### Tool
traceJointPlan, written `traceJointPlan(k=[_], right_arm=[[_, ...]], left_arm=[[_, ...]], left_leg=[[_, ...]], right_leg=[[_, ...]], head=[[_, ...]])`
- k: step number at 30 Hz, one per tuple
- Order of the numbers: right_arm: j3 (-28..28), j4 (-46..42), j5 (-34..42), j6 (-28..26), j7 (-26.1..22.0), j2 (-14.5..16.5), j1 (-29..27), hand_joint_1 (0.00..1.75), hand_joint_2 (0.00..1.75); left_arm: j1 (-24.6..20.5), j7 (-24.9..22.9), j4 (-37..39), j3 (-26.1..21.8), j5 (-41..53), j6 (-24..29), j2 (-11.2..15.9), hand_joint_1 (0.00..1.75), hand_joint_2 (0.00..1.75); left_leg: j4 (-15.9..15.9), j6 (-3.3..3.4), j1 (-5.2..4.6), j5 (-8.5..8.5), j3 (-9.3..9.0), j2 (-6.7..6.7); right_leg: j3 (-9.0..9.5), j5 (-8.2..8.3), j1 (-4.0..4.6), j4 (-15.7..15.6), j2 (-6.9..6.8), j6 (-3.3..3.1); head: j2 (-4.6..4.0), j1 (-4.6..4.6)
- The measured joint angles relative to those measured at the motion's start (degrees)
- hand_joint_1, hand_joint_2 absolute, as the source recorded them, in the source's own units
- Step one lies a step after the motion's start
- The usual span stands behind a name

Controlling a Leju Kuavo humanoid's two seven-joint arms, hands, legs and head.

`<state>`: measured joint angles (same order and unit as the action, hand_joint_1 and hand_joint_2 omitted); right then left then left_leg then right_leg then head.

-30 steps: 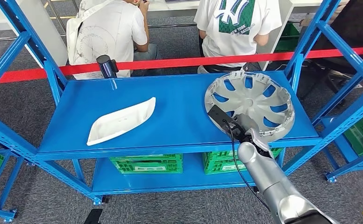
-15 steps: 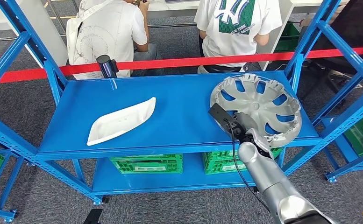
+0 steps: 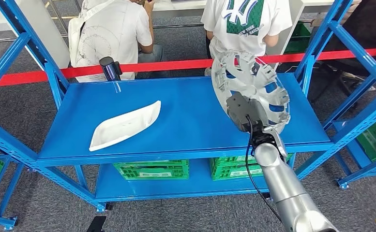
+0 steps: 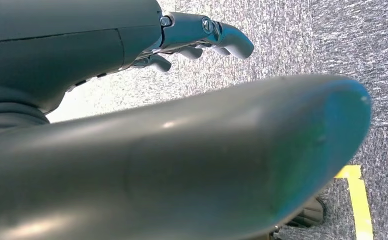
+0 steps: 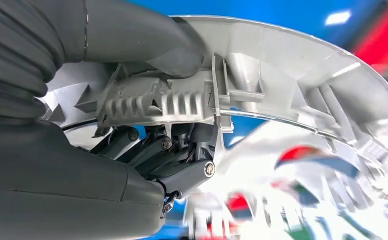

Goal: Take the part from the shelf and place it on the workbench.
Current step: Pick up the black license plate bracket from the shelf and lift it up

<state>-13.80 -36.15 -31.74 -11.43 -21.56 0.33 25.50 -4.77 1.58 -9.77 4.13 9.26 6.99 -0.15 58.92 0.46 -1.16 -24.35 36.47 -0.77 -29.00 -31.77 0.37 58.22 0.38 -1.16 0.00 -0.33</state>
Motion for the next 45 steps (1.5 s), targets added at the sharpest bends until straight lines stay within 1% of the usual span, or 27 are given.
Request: traceJointPlan(k=[4,8,11,14,24,31,38,45], right_arm=[[-0.6,-15.9,3.4,0.8,-0.1,-0.8,-5.7,1.75,1.75],[-2.5,-29.5,4.5,1.1,-0.8,-1.6,-10.2,1.75,1.75],[-4.7,-37.3,4.6,1.0,-2.1,-2.0,-12.8,1.75,1.75],[-6.8,-43.3,4.5,0.6,-2.6,-2.5,-14.3,1.75,1.75],[-12.0,-55.8,3.7,-1.3,-3.5,-3.5,-16.4,1.75,1.75],[-13.1,-59.1,3.5,-1.4,-3.5,-3.5,-17.3,1.75,1.75],[-13.9,-59.5,3.5,-1.2,-3.6,-3.6,-17.3,1.75,1.75],[-14.2,-59.5,4.1,-1.1,-3.7,-3.6,-17.3,1.75,1.75]], left_arm=[[0.0,0.1,0.0,-0.1,0.2,0.0,0.0,0.00,0.00],[0.0,0.0,0.0,-0.3,0.4,0.0,0.0,0.00,1.75],[0.0,-0.2,0.0,-0.4,0.5,0.2,0.0,0.00,1.75],[0.0,-0.4,0.0,-0.5,0.5,0.3,0.0,0.00,1.75],[0.0,-0.4,0.0,-0.9,0.5,1.0,-0.2,0.00,1.75],[-0.1,-0.4,0.0,-1.1,0.5,1.0,-0.3,0.00,1.75],[0.0,0.3,0.0,-1.9,-0.5,0.5,-0.3,0.00,1.75],[0.0,-0.4,0.0,-2.8,-1.2,-0.1,-0.3,0.00,1.75]], left_leg=[[0.0,-0.02,0.00,-0.03,0.04,-0.17],[0.0,-0.11,0.00,-0.09,0.04,-0.10],[-0.1,-0.14,0.00,-0.11,0.03,-0.08],[-0.1,-0.14,0.01,-0.11,0.01,-0.07],[-0.1,-0.15,0.01,-0.11,-0.01,-0.06],[-0.1,-0.15,0.01,-0.11,-0.03,-0.05],[-0.1,-0.15,0.01,-0.11,-0.05,-0.07],[-0.1,-0.15,0.01,-0.11,-0.04,-0.07]], right_leg=[[-0.02,-0.09,-0.01,0.0,-0.13,-0.03],[-0.04,-0.13,0.00,0.0,-0.09,-0.06],[-0.07,-0.14,0.01,0.0,-0.08,-0.07],[-0.06,-0.15,0.01,0.0,-0.08,-0.08],[-0.03,-0.15,0.00,0.0,-0.08,-0.09],[-0.01,-0.16,0.00,0.0,-0.08,-0.10],[0.01,-0.16,0.01,0.0,-0.09,-0.10],[0.01,-0.17,0.01,0.0,-0.09,-0.11]], head=[[0.00,0.00],[0.00,-0.01],[0.00,-0.02],[0.00,0.00],[0.00,0.00],[0.00,0.00],[0.00,0.00],[0.00,0.00]])
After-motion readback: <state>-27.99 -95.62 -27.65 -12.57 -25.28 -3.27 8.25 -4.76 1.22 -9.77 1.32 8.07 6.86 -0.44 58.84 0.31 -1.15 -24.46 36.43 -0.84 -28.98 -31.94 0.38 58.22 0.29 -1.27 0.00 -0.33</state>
